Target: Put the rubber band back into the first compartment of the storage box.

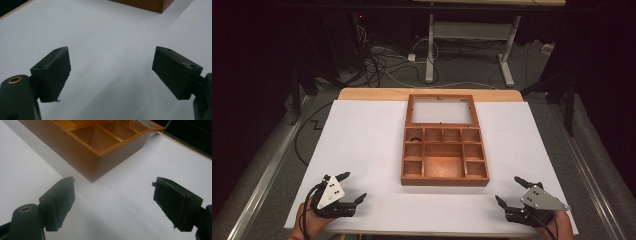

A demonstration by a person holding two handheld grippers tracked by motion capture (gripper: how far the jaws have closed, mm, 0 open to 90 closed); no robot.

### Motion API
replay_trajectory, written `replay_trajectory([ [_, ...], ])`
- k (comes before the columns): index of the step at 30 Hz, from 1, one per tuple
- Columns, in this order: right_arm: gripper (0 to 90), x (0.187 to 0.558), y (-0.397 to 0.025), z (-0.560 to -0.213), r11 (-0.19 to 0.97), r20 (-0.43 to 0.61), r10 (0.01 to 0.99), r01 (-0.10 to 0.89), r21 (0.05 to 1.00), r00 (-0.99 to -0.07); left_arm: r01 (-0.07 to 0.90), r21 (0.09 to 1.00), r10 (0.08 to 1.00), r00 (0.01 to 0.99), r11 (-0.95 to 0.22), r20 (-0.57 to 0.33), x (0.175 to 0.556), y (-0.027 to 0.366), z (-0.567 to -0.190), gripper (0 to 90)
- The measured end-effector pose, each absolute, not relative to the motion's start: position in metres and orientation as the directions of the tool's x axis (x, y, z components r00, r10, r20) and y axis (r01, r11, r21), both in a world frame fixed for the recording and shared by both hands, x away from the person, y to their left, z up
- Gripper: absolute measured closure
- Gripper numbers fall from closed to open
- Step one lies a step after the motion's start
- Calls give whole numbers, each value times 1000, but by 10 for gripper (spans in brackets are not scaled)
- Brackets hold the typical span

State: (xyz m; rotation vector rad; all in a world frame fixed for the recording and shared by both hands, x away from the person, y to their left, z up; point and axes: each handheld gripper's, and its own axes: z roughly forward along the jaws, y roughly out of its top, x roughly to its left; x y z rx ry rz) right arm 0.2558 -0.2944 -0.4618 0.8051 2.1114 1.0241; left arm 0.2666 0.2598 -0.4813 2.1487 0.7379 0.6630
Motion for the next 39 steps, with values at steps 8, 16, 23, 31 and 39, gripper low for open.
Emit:
replay_trajectory([
  [8, 184, 256, -300, -461, 503, -284, 744, 228, 834, -604, 285, 790, 686, 694, -542, 220, 265, 257, -478, 148],
  [16, 184, 251, -297, -458, 517, -307, 740, 213, 829, -599, 273, 791, 678, 698, -547, 228, 261, 256, -479, 147],
  [23, 185, 252, -295, -458, 518, -305, 737, 214, 828, -603, 267, 784, 674, 697, -560, 244, 262, 255, -479, 149],
  [31, 184, 255, -295, -460, 520, -301, 736, 221, 825, -607, 268, 790, 679, 694, -552, 239, 264, 255, -479, 148],
  [39, 185, 254, -295, -460, 519, -301, 739, 223, 826, -603, 261, 786, 670, 701, -560, 244, 265, 253, -479, 148],
])
